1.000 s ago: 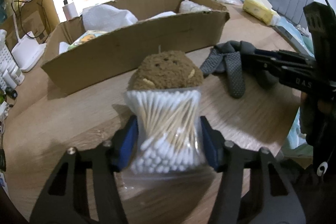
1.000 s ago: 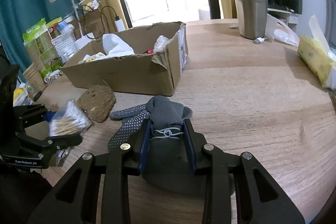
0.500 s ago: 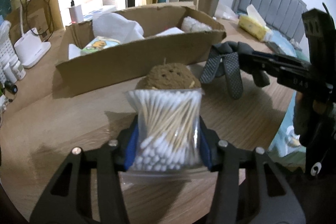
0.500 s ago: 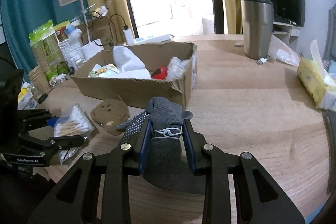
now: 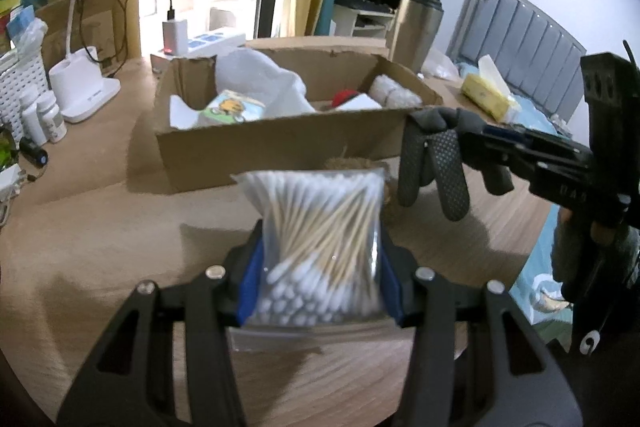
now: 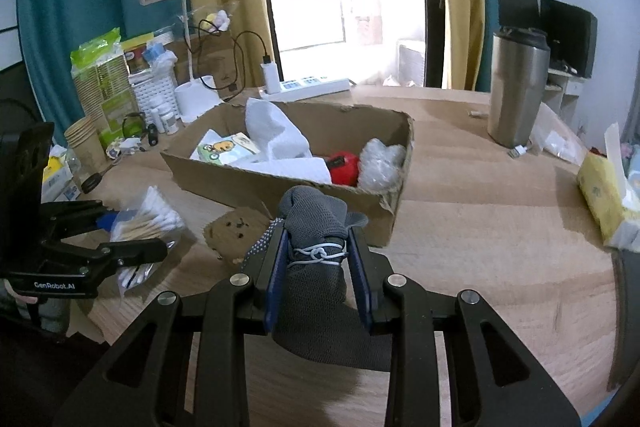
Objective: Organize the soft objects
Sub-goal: 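Carry the cotton swab bag over the box with the left gripper while the right carries the glove, then lower the swab bag into the box and open the left gripper while the right releases the glove inside, then withdraw both tools from the box toward the brown plush bear, then grasp the brown plush bear with the right gripper and lift it, then carry the plush bear over the box and lower it in with the right gripper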
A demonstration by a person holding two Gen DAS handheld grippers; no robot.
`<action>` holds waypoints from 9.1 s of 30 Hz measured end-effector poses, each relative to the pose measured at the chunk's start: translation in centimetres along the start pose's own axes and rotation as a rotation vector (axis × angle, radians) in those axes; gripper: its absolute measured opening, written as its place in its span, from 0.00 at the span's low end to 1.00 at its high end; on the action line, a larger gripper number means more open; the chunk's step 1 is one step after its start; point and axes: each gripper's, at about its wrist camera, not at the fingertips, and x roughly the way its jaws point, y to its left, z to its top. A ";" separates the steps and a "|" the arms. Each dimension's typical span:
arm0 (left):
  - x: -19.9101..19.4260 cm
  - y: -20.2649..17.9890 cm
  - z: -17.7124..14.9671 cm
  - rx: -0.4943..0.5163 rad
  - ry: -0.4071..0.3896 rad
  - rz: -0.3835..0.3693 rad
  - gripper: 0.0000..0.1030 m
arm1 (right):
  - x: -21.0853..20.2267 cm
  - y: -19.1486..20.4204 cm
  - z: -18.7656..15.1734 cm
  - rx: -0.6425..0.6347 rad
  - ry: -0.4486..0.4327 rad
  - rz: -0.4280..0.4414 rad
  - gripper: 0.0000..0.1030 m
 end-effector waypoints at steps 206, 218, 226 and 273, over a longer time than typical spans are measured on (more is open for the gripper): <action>0.2 5.6 0.6 -0.110 -0.129 -0.019 0.67 | 8.4 6.2 0.7 -0.057 0.154 0.062 0.56; 0.8 6.9 0.3 -0.161 -0.123 -0.047 0.67 | 10.4 6.7 0.4 -0.056 0.198 0.058 0.60; 1.1 7.3 0.3 -0.186 -0.118 -0.054 0.67 | 10.7 6.8 0.4 -0.051 0.204 0.079 0.59; 0.0 5.4 4.8 -0.122 -0.205 -0.042 0.68 | 2.4 0.7 6.9 -0.051 -0.069 0.064 0.44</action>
